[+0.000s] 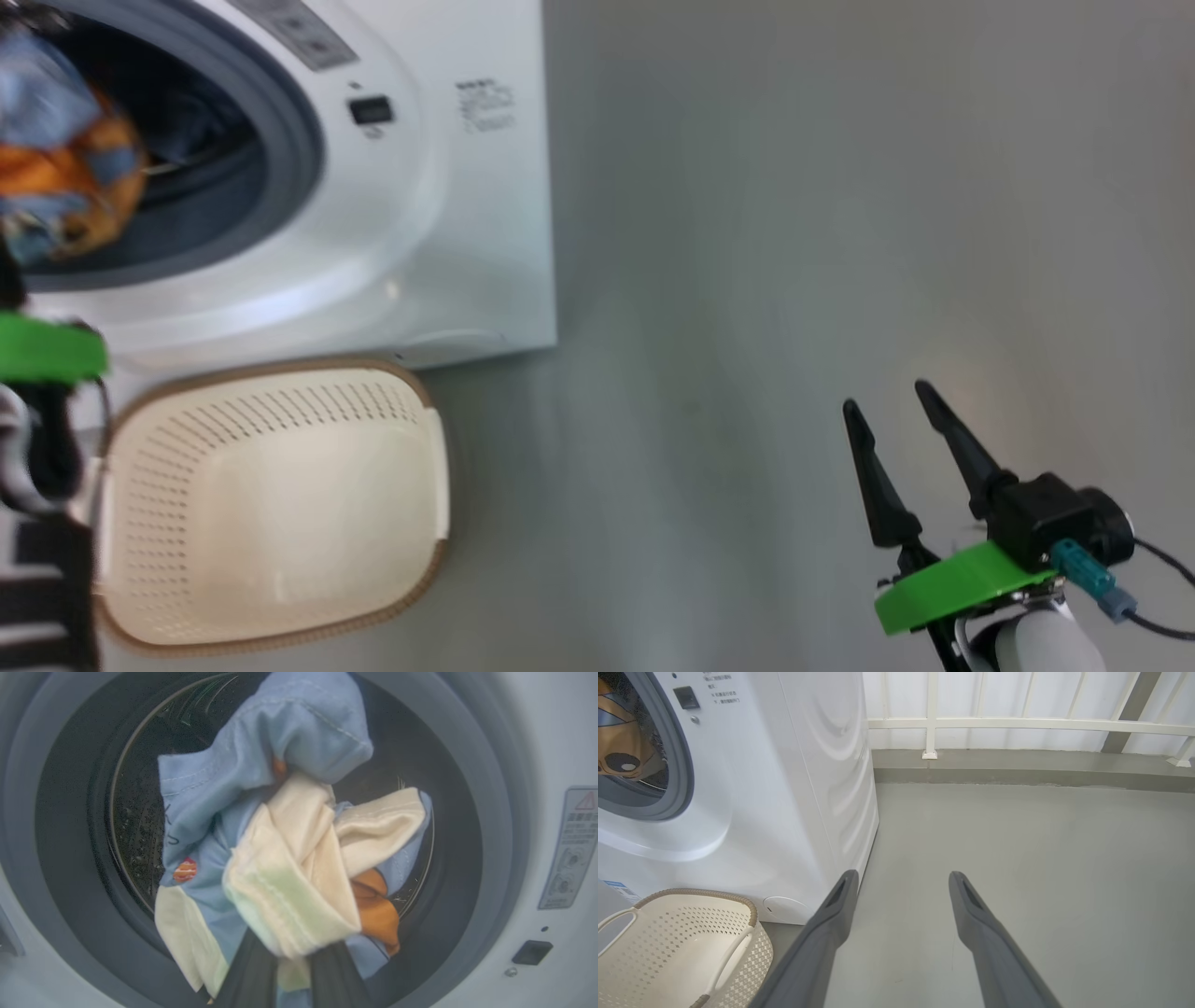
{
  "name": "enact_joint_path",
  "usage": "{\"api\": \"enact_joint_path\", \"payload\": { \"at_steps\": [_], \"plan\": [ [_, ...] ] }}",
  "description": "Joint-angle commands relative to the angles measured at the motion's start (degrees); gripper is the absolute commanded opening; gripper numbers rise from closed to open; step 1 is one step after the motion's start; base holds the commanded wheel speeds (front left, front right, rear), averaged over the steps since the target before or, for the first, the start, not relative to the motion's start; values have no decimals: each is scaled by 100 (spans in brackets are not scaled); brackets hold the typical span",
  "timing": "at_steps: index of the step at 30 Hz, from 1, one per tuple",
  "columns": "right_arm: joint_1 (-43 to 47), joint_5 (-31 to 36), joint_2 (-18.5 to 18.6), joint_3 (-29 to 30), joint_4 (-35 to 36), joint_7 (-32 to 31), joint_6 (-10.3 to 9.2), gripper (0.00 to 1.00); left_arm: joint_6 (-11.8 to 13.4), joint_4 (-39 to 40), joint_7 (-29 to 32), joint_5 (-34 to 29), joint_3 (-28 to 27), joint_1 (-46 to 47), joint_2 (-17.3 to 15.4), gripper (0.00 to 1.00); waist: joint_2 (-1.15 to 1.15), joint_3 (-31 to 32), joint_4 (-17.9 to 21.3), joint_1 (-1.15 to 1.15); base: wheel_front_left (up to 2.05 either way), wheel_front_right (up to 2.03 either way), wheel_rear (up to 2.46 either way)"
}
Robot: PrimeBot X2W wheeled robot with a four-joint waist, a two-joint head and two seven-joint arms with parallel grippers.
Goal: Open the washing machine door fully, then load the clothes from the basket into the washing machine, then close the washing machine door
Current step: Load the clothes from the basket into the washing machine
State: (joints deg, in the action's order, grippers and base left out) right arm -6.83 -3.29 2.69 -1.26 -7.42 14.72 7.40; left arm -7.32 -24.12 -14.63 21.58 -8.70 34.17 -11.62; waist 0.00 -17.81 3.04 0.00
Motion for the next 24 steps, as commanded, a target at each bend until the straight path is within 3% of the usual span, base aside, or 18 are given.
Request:
{"api": "enact_joint_path", "payload": {
  "at_steps": [1,6,7,17,24],
  "plan": [
    [-191,-75,19,-170,191,28,9,100,-14,-71,-37,83,-154,436,-434,0,0,-851,559,0,0,0,0],
    [-337,-171,19,-190,246,28,9,100,-15,-512,-35,213,1,1057,-854,0,0,-1247,801,0,0,0,0],
    [-392,-213,19,-212,277,28,9,100,-15,-748,-16,276,76,1372,-1088,0,0,-1430,918,0,0,0,0],
    [-624,-512,19,-323,431,28,9,100,-16,-1762,370,503,530,3110,-2295,0,0,-2271,1368,0,0,0,0],
    [-776,-692,19,-411,436,28,9,100,-16,-2562,562,616,859,4044,-2743,0,0,-2489,1477,0,0,0,0]
  ]
}}
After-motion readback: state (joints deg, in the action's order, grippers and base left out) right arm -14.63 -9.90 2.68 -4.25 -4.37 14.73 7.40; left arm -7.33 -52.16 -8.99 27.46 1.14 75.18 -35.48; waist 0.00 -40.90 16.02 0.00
